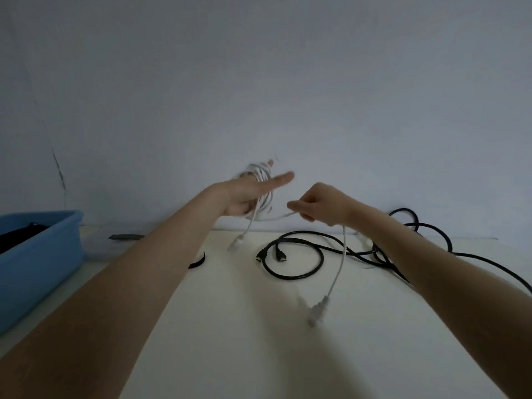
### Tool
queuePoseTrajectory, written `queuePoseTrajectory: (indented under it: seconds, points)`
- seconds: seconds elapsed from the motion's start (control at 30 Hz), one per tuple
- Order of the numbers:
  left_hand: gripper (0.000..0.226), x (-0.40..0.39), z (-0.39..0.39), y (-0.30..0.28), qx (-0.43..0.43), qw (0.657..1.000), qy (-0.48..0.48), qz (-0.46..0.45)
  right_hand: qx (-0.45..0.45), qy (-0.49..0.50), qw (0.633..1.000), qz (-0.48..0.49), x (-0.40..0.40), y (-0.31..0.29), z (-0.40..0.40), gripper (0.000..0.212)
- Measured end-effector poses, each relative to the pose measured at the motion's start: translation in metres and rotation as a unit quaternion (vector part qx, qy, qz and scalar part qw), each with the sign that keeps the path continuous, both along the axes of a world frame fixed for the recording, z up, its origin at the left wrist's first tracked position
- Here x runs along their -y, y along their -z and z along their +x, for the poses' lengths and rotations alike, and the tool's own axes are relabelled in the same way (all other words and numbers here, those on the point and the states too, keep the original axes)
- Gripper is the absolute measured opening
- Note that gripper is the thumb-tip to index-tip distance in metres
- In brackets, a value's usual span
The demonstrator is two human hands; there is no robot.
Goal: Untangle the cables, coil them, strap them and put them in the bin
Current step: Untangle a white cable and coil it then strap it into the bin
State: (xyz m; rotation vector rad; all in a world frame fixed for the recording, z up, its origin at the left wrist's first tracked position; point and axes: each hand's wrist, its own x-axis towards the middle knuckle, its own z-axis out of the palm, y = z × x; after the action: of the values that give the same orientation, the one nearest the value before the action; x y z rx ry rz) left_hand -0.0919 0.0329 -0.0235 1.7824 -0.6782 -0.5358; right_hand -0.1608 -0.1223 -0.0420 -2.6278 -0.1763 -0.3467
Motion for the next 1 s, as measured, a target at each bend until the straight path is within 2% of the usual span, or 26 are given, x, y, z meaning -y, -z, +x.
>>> queuePoseTrajectory:
  seconds: [0.1,0.13,0.23,0.3,0.37,0.43,0.5,0.53,0.6,0.67,0.73,0.8,0.87,0.93,1.0]
  points:
    - [0.118,0.002,-0.008,0.017,-0.074,0.987,0.095,0.107,0.063,-0.005,0.998,0.018,0.002,-0.017,0.004,0.048]
    - [0.11,0.005,-0.011,0.021,-0.095,0.979,0.128,0.128,0.089,0.003,0.996,0.016,0.002,-0.02,0.006,0.048]
    - [0.053,0.013,-0.019,0.025,-0.082,0.96,0.21,0.167,0.148,0.02,0.989,0.011,0.006,-0.027,0.012,0.047]
    - [0.043,0.015,-0.023,0.021,-0.087,0.943,0.274,0.166,0.159,0.043,0.986,0.024,0.012,-0.028,0.015,0.046]
    - [0.044,0.014,-0.026,0.011,-0.14,0.918,0.351,0.118,0.155,0.063,0.983,0.075,0.019,-0.029,0.014,0.048]
    - [0.054,0.014,-0.029,0.002,-0.216,0.882,0.419,0.008,0.128,0.074,0.975,0.164,0.023,-0.026,0.005,0.044]
    - [0.065,0.017,-0.032,-0.008,-0.207,0.866,0.437,-0.127,0.076,0.058,0.962,0.255,0.022,-0.019,-0.002,0.034]
    - [0.068,0.021,-0.034,-0.013,-0.169,0.868,0.426,-0.19,0.053,0.057,0.959,0.274,0.021,-0.014,-0.004,0.034]
    - [0.071,0.029,-0.034,-0.022,-0.119,0.88,0.354,-0.294,0.012,0.058,0.966,0.252,0.017,-0.002,0.003,0.037]
    - [0.069,0.037,-0.03,-0.027,-0.15,0.889,0.227,-0.367,-0.037,0.066,0.976,0.205,0.011,0.005,0.008,0.044]
    - [0.06,0.043,-0.025,-0.027,-0.149,0.902,0.086,-0.396,-0.078,0.048,0.976,0.197,0.0,0.006,0.009,0.047]
    - [0.057,0.042,-0.016,-0.018,-0.045,0.938,-0.01,-0.345,-0.112,0.008,0.968,0.224,-0.011,0.003,0.006,0.044]
    - [0.062,0.036,-0.006,-0.004,0.086,0.967,-0.045,-0.235,-0.149,-0.033,0.961,0.232,-0.015,-0.003,0.003,0.032]
    - [0.067,0.028,0.001,0.007,0.148,0.978,-0.049,-0.139,-0.169,-0.064,0.968,0.172,-0.016,-0.008,0.003,0.02]
    - [0.069,0.022,0.002,0.014,0.17,0.984,-0.041,-0.032,-0.163,-0.078,0.979,0.1,-0.017,-0.009,0.003,0.021]
